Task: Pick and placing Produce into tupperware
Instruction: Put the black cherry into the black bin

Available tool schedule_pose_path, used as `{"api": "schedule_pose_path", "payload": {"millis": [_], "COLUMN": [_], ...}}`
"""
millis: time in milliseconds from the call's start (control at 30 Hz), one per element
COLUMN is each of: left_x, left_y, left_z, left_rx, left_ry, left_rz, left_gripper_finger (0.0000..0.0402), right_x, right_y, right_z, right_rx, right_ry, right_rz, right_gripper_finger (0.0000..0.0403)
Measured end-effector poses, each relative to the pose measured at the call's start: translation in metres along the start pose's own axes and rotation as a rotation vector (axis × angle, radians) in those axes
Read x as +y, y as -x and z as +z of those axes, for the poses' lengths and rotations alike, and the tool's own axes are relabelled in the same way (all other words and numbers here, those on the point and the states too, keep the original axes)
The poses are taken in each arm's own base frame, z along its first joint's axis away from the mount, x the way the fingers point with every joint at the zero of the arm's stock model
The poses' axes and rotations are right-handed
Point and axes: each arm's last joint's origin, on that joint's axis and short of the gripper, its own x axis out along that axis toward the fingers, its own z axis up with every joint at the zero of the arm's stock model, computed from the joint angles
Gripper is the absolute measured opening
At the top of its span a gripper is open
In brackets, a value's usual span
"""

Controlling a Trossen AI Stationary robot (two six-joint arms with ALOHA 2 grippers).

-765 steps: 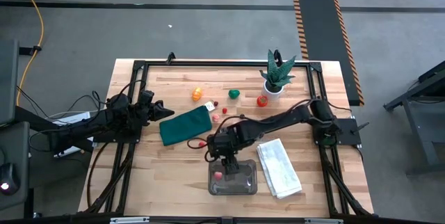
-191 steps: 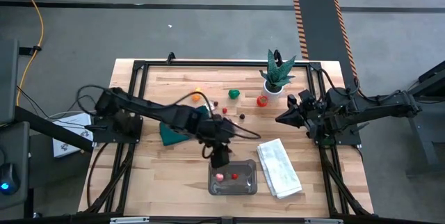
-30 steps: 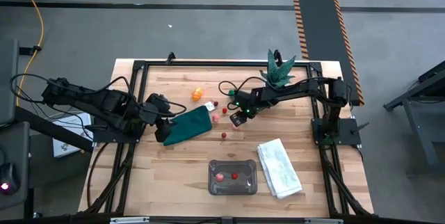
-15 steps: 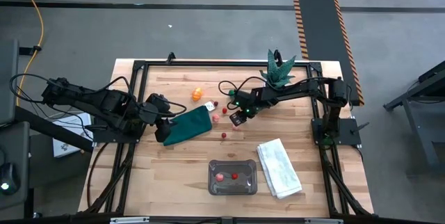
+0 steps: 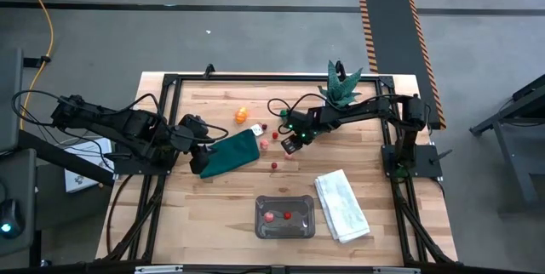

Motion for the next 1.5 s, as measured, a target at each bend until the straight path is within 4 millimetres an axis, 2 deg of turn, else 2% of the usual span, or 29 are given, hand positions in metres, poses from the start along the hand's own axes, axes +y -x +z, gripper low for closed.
{"api": "schedule_pose_path", "payload": {"millis": [400, 567, 1167, 1500], "left_x": [0.000, 0.000, 0.000, 0.000], "left_y": [0.000, 0.000, 0.000, 0.000], "left_z": [0.000, 0.000, 0.000, 0.000], "left_rx": [0.000, 0.000, 0.004, 0.014], "left_ry": [0.000, 0.000, -0.024, -0.046], "left_rz": [0.000, 0.000, -0.005, -0.018], "left_gripper_finger": [0.0158, 0.0158, 0.0159, 0.0159], "right_x": [0.003, 0.011, 0.039, 0.054], "right_y": [0.001, 0.009, 0.061, 0.098], "right_z": [0.002, 0.011, 0.040, 0.052], "right_rx": [-0.016, -0.042, -0.063, -0.070], "right_ry": [-0.002, 0.011, 0.121, 0.196], "right_rz": [0.027, 0.052, 0.029, 0.042], "right_gripper_finger": [0.0101, 0.0101, 0.0101, 0.0101]}}
